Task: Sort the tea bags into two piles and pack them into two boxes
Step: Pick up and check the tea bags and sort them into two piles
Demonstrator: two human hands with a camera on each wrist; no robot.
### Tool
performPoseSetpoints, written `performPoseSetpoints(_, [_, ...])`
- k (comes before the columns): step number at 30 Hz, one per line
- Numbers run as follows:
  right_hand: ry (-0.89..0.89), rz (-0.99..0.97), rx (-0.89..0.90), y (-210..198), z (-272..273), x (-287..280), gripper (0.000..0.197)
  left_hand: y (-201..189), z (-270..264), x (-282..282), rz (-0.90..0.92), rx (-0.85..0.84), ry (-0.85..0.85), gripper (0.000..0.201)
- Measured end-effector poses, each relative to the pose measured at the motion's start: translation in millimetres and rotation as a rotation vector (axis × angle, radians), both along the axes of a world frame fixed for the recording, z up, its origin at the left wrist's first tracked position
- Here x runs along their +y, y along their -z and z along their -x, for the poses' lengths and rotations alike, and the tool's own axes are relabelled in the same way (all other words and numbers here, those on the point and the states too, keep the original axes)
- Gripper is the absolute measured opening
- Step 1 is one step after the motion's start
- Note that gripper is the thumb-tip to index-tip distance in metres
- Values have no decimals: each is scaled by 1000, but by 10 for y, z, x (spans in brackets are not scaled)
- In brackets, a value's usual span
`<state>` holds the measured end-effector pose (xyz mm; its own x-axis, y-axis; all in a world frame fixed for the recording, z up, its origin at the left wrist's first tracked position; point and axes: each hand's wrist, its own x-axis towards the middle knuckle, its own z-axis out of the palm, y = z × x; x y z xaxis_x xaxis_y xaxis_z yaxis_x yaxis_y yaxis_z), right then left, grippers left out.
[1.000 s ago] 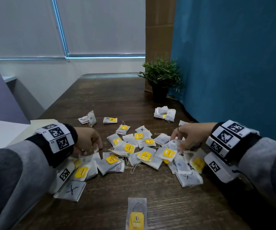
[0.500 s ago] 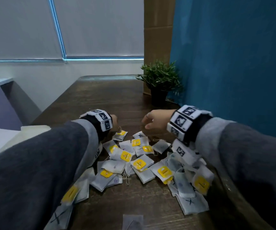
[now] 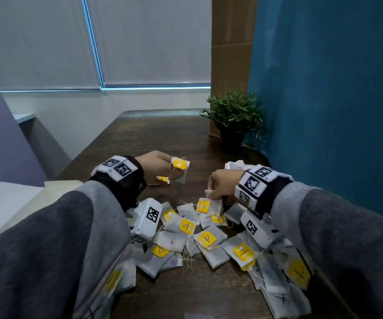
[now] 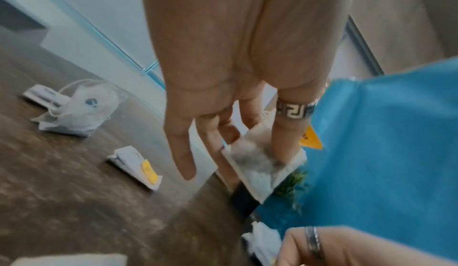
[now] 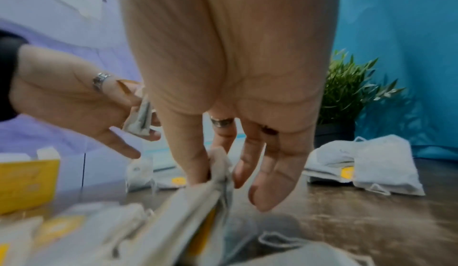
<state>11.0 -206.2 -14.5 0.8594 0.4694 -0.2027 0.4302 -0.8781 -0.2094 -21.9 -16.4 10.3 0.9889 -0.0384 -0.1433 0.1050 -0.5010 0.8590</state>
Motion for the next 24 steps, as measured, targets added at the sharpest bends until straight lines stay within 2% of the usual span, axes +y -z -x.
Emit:
performPoseSetpoints(2, [36,-154,-54,-113,55,-104,11,-81,157,10,319,-3,-10,19])
performPoseSetpoints(4, [85,-438,-26,-264,157,-190,8,-176,305,-8,513,-24,-17,26])
performPoseSetpoints(6, [135,-798,138,-422,322,-266,13,-242,433,-7,687,-38,-17,30])
performPoseSetpoints(8, [148,-1086,359,-553,522,-318,16,-296,569,-6,885,32,-37,30])
performPoseSetpoints(10, [134,-1244,543,-618,685,-334,19,-310,709,6,1090,142,15,32])
performPoseSetpoints(12, [140,-1311,623,-636,835,-319,19,-283,815,26,1207,217,103,38])
performPoseSetpoints(14, [149,-1335,643,-606,961,-298,20,-228,902,44,1273,278,177,53])
performPoseSetpoints(15, [151,-1345,652,-586,1015,-291,19,-206,935,49,1281,299,197,54])
performPoseSetpoints(18, [160,-1388,693,-528,1128,-285,14,-172,1041,3,1293,337,189,36])
performPoseSetpoints(20, [173,-1417,725,-489,1171,-288,18,-152,1095,-54,1297,317,103,28])
performPoseSetpoints(22, [185,-1440,753,-458,1200,-300,22,-132,1106,-108,1212,274,-53,7])
performPoseSetpoints(23, [190,-1449,760,-446,1212,-307,24,-120,1110,-128,1164,250,-112,7])
performPoseSetpoints(24, [195,-1456,759,-438,1223,-313,27,-103,1112,-137,1119,234,-141,15])
